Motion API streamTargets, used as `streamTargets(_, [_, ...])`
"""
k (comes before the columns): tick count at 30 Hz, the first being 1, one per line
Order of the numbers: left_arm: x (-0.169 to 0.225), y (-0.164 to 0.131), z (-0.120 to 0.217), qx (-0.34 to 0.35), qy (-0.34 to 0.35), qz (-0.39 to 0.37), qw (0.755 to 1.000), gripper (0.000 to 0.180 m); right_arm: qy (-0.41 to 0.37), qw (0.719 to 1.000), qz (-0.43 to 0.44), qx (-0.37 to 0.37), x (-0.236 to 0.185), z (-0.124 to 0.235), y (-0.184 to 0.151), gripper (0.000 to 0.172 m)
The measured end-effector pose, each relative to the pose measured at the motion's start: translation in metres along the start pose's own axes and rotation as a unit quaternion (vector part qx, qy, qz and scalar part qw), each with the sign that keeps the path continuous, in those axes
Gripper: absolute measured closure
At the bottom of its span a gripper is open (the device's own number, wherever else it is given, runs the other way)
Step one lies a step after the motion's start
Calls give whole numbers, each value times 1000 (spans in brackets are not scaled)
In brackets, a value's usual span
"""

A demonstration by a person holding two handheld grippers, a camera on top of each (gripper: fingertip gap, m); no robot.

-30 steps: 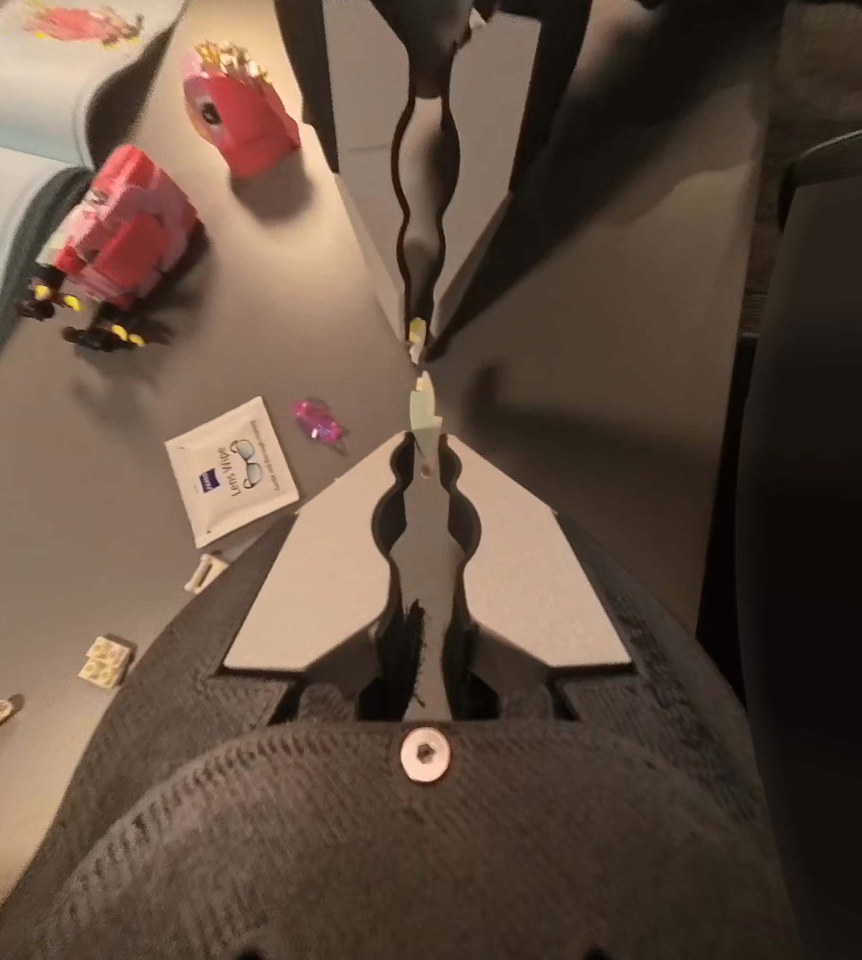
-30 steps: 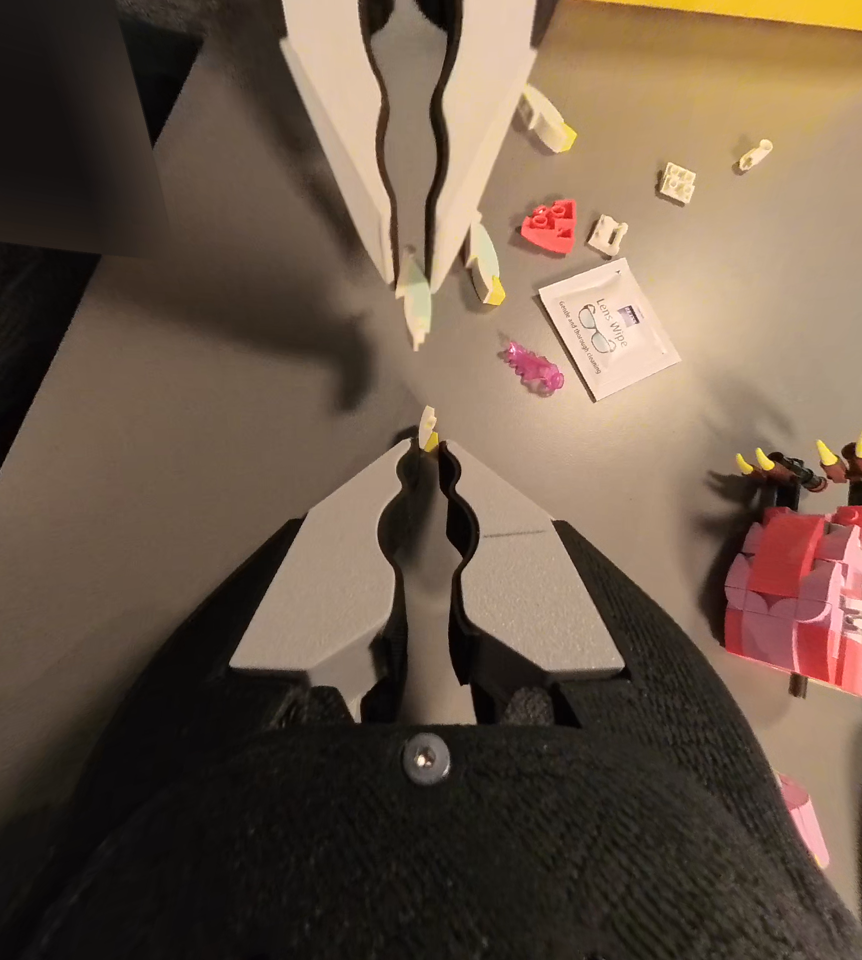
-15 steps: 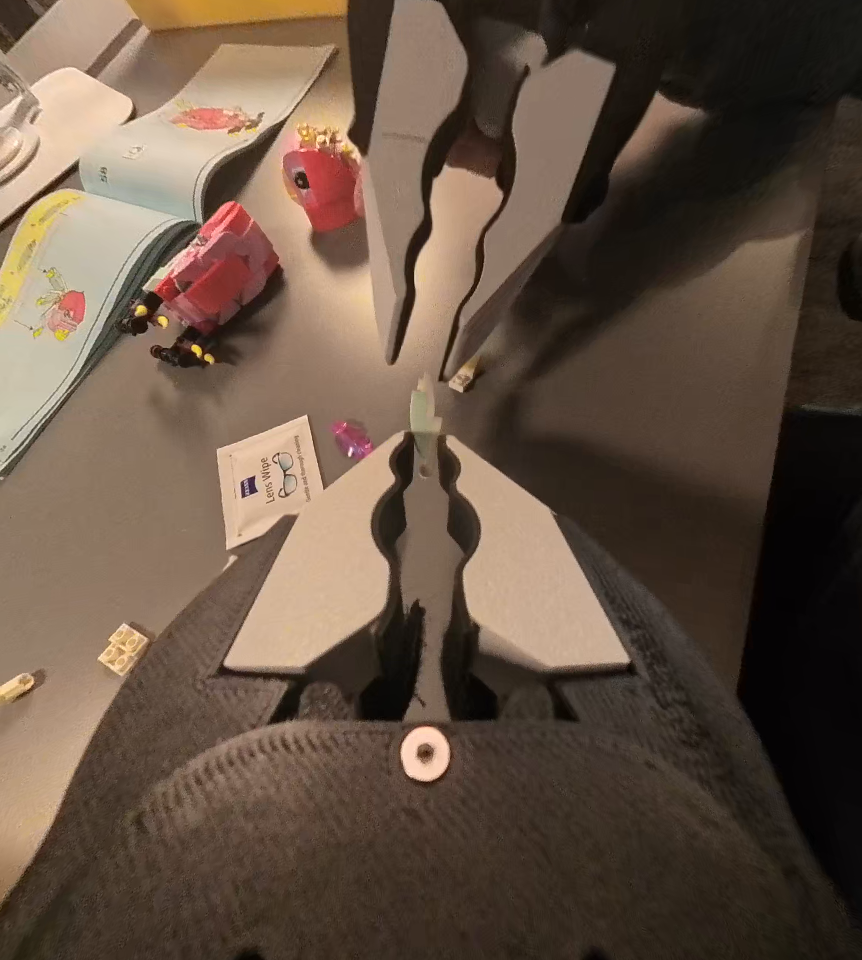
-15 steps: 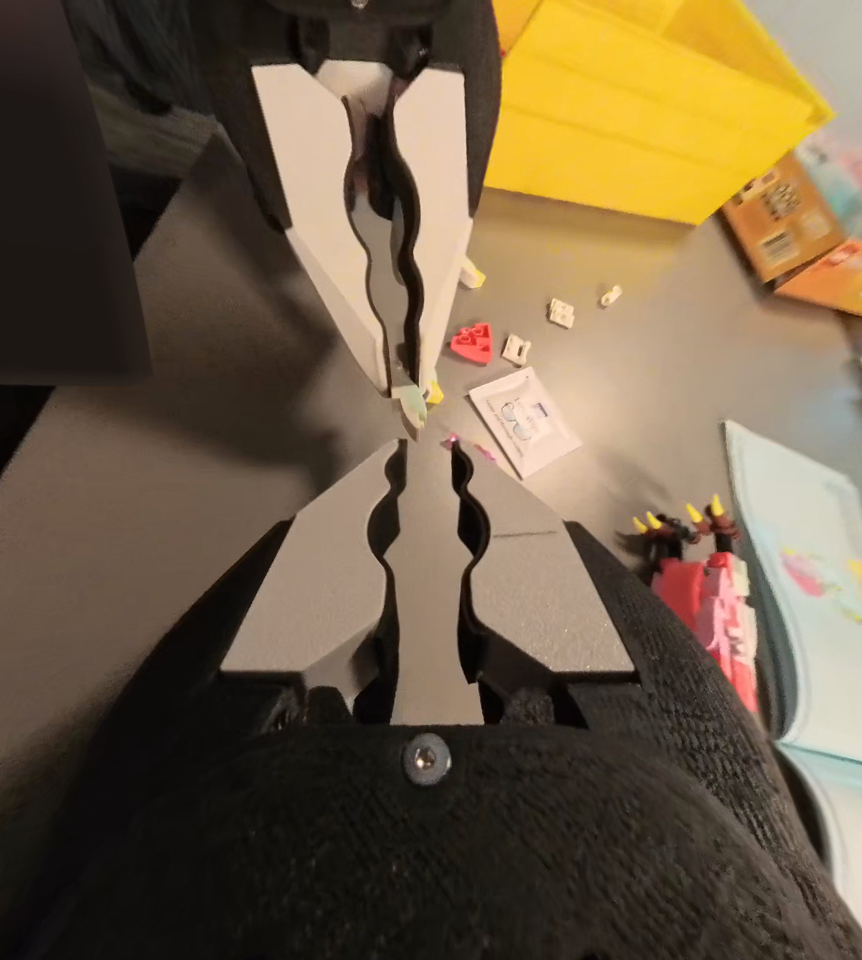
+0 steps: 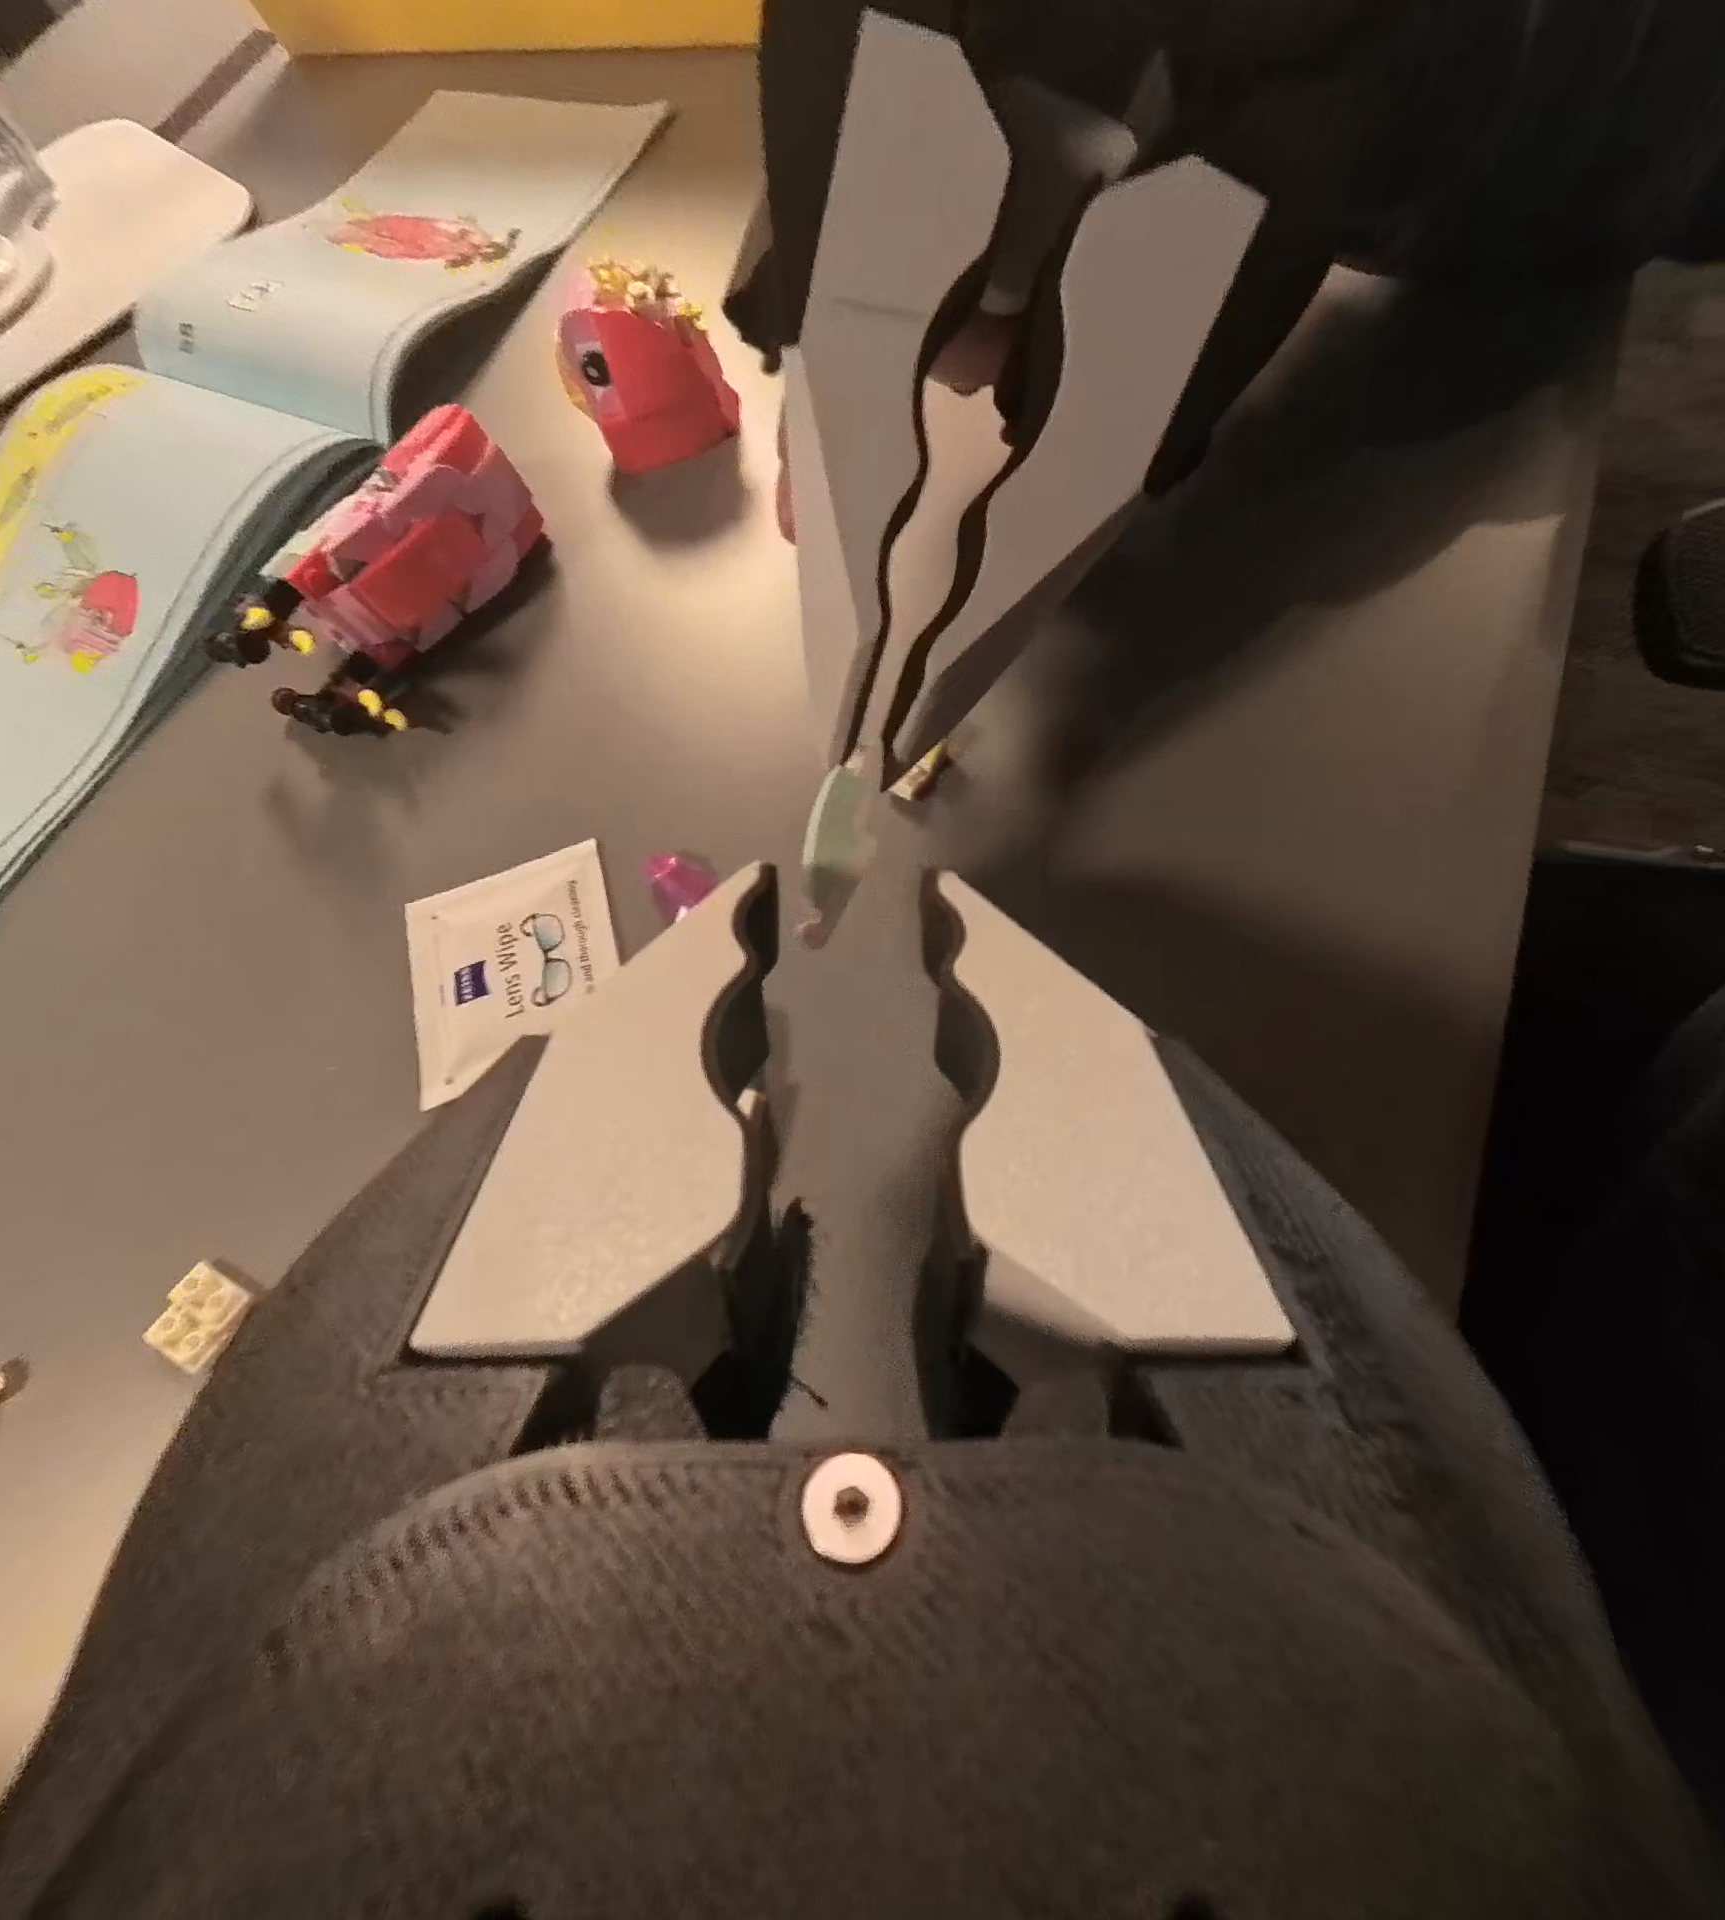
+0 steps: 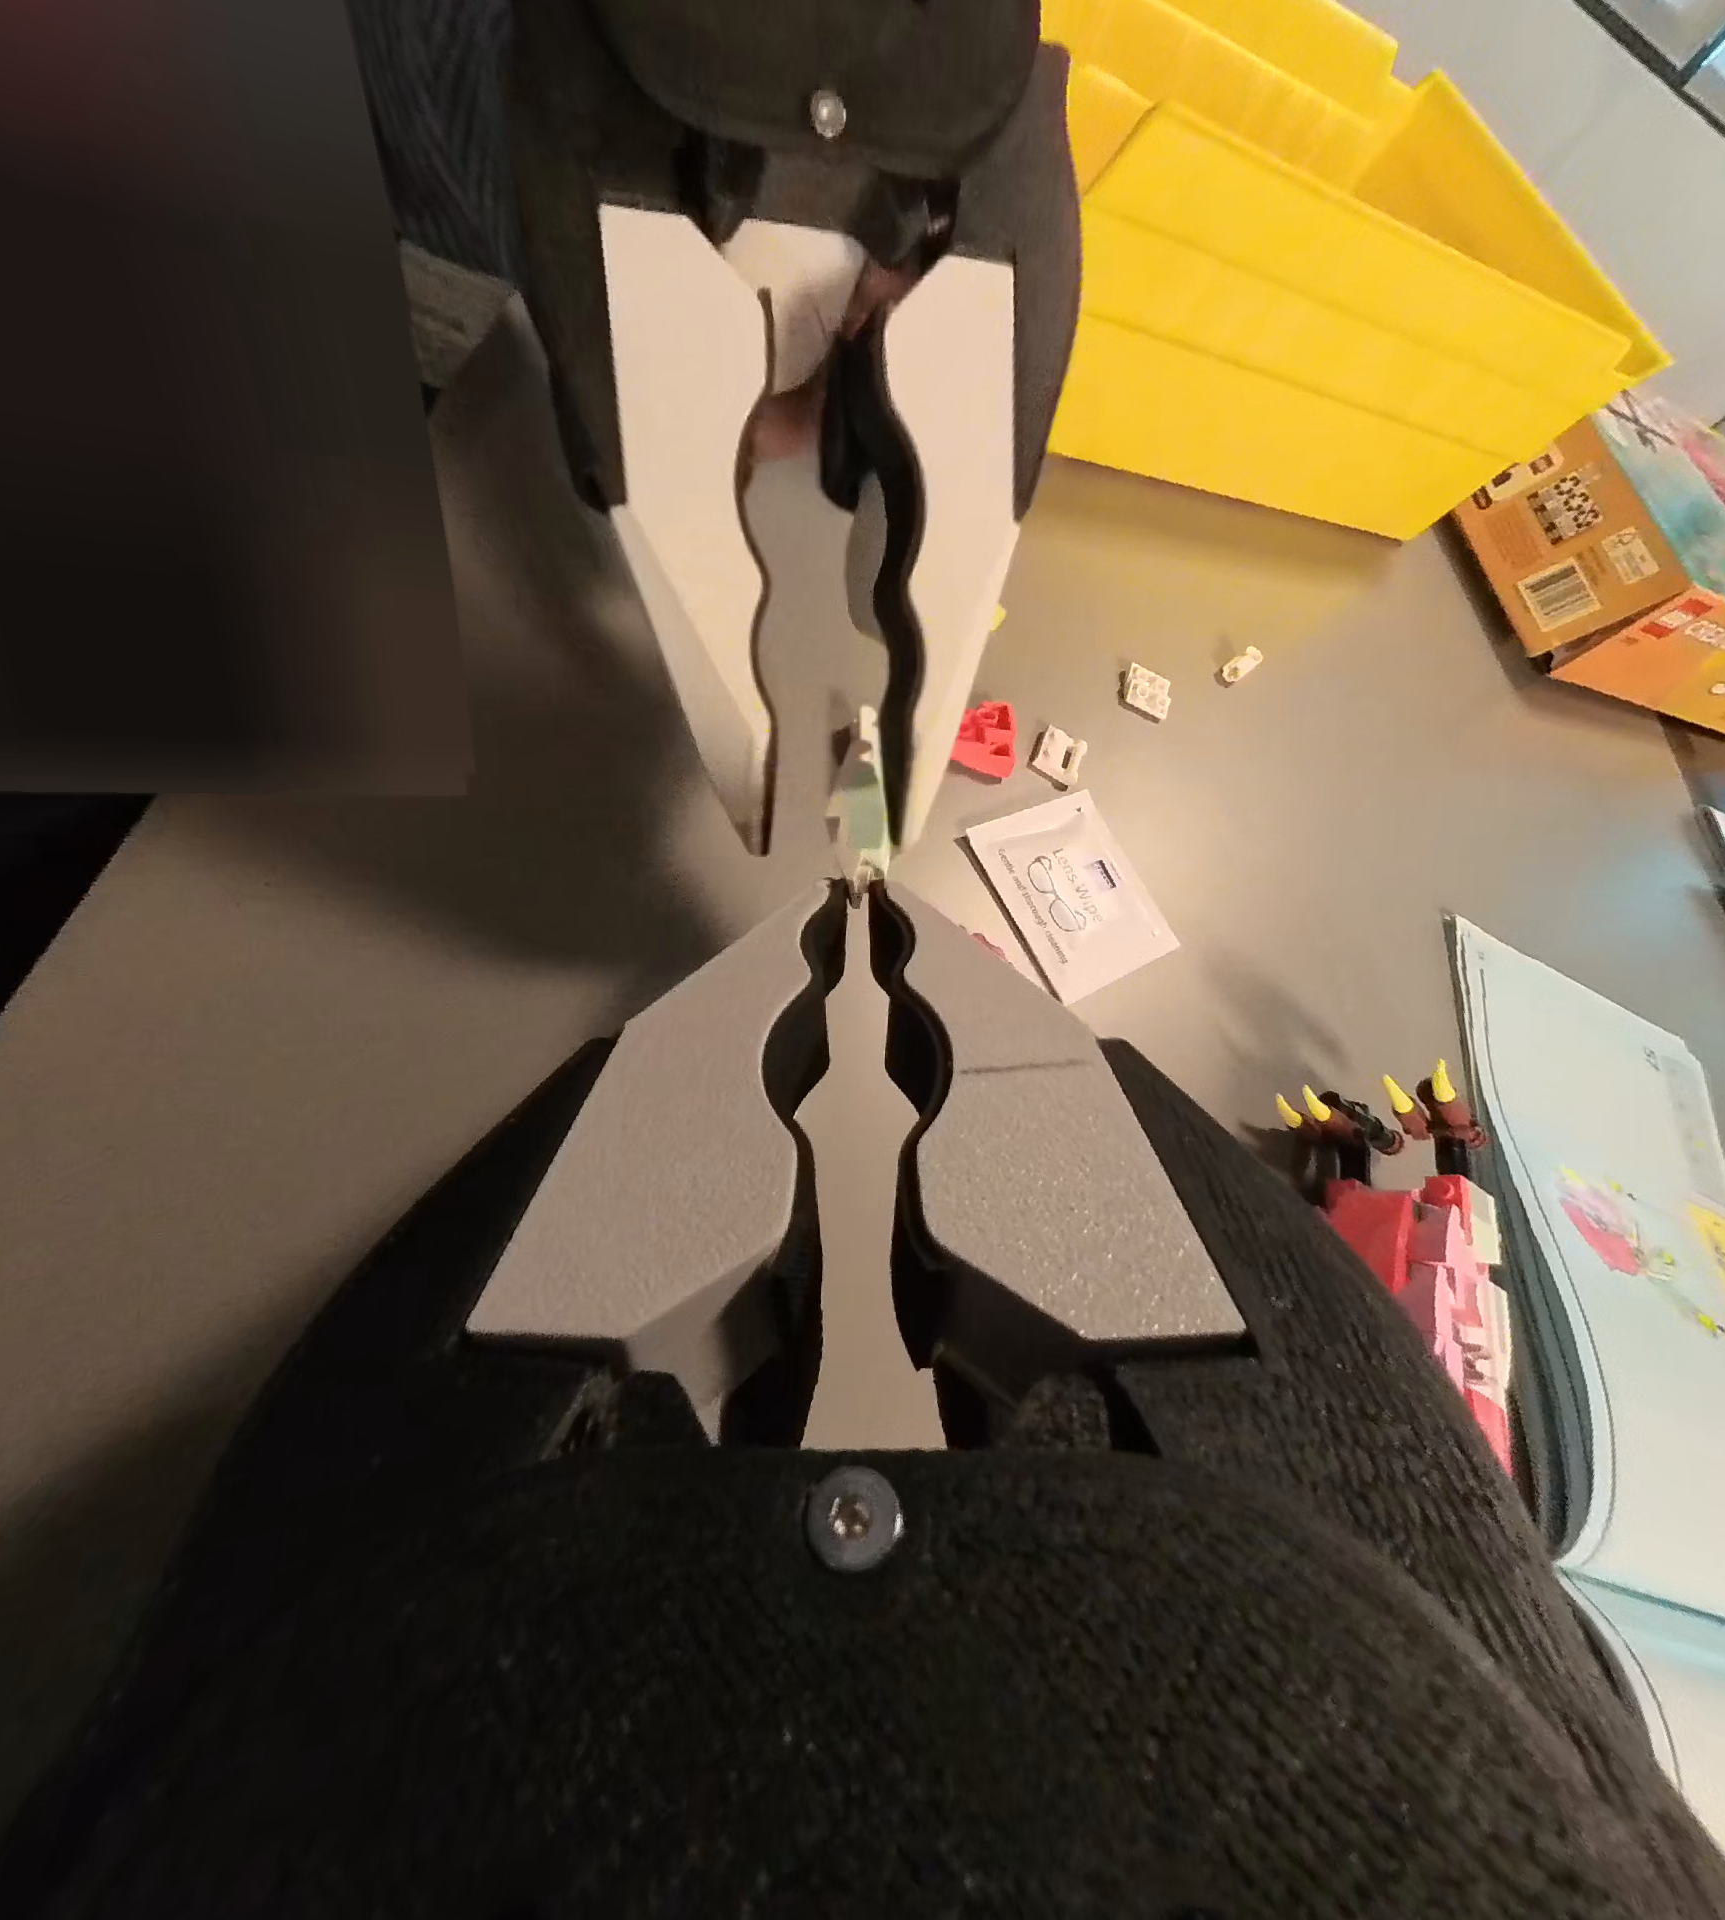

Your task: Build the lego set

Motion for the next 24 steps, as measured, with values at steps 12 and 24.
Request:
streamTargets(12, [8, 1, -1, -3, 21, -112, 993, 170, 39, 999, -12, 1, -5, 0, -3, 169])
streamTargets(24, [1, -1, -1, 14, 1, -29, 999, 171, 10, 1000, -3, 9, -2, -1, -3, 168])
Point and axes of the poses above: each gripper's, where its closed fingertips meet, z back along the fingers, y out of its top, x = y × z across the jaws, the point moved 6 cm from there along z, back along the fingers, and after that the axes turned 4 degrees about -y, right-handed, at the moved point
